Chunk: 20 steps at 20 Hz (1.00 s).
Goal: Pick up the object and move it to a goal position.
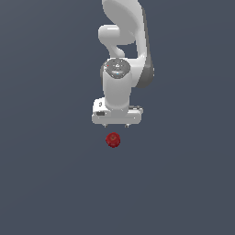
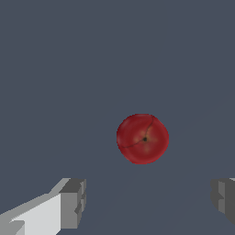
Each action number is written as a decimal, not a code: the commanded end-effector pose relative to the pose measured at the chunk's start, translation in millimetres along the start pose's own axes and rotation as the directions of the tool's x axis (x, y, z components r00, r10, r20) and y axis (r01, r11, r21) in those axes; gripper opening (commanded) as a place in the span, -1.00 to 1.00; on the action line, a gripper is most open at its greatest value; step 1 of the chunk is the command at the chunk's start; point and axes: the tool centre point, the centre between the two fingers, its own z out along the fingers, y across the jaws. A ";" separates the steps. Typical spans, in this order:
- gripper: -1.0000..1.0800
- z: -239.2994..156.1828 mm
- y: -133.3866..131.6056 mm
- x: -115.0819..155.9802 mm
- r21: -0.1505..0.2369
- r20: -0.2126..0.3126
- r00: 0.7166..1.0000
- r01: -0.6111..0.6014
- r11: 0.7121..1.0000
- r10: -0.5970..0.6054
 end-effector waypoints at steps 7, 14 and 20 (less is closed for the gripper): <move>0.92 -7.5 4.7 2.9 0.007 -0.008 1.000 0.003 1.000 -0.003; 0.92 -12.1 7.5 4.5 0.011 -0.014 1.000 0.004 1.000 -0.004; 0.92 -8.6 8.3 5.2 0.010 -0.015 0.999 0.036 0.999 -0.035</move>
